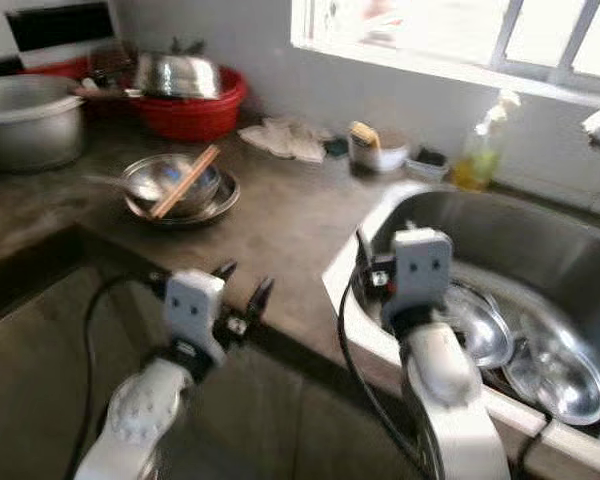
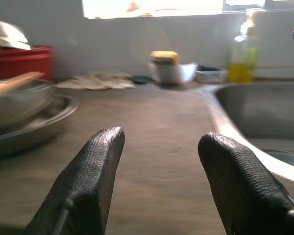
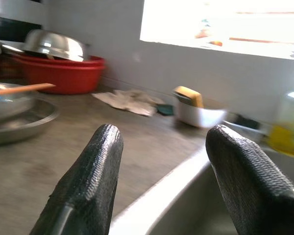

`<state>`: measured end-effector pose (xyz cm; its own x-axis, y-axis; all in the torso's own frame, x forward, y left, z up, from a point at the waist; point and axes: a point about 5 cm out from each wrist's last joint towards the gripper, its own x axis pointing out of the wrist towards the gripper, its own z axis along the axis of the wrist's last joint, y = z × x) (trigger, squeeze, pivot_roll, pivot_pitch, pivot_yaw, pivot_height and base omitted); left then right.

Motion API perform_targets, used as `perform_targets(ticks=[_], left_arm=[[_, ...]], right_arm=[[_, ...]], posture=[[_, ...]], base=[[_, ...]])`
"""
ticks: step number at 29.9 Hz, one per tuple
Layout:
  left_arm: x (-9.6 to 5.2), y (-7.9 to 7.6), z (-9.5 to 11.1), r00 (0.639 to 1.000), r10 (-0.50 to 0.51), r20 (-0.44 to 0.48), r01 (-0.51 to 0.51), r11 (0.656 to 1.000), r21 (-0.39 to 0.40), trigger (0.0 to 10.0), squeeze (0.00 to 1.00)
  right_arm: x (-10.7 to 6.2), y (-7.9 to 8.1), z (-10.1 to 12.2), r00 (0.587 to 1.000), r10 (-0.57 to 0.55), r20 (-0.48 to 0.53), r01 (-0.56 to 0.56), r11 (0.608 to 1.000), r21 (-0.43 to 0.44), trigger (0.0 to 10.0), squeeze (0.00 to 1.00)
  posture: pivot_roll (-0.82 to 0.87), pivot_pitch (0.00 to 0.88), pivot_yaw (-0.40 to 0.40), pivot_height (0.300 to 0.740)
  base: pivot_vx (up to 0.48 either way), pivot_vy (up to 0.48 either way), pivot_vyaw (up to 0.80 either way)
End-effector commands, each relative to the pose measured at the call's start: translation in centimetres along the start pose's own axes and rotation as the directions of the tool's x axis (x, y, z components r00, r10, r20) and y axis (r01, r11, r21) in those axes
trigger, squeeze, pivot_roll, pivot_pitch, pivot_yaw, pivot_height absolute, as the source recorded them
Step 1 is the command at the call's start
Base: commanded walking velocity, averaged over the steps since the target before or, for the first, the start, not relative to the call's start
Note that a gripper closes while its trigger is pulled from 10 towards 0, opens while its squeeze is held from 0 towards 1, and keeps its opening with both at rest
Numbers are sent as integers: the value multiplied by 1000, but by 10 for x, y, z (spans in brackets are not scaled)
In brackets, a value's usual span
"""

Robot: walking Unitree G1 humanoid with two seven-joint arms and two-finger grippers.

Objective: Kitchen organization

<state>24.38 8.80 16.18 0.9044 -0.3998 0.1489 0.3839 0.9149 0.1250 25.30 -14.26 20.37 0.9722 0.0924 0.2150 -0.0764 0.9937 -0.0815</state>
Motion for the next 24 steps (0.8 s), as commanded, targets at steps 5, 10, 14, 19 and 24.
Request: perform_targets(ticks=[5,10,14,19,24], left_arm=[[1,-5,2,1000,-22,5,22,1000,-4,10000,0],[1,-4,1,1000,-24,0,24,1000,-3,10000,0],[1,-4,-1,1000,-22,-8,22,1000,-9,10000,0],[0,-4,-2,1000,-21,-17,21,1000,-9,10000,0],[-1,-5,-5,999,-28,-25,28,1000,-7,10000,0]], right_arm=[[0,-6,0,1000,-23,3,23,1000,-1,10000,0],[1,-7,0,1000,-31,-3,31,1000,-2,10000,0],[2,-5,-2,1000,-17,-22,17,1000,10,10000,0],[2,-5,-5,999,-16,-35,16,1000,14,10000,0],[2,-4,-6,999,-16,-40,17,1000,21,10000,0]], posture=[[73,0,-50,740],[72,0,-48,740],[75,0,-49,740],[74,0,-49,740],[74,0,-48,740]], base=[[0,0,788],[0,0,785],[0,0,391],[0,384,0],[0,480,0]])
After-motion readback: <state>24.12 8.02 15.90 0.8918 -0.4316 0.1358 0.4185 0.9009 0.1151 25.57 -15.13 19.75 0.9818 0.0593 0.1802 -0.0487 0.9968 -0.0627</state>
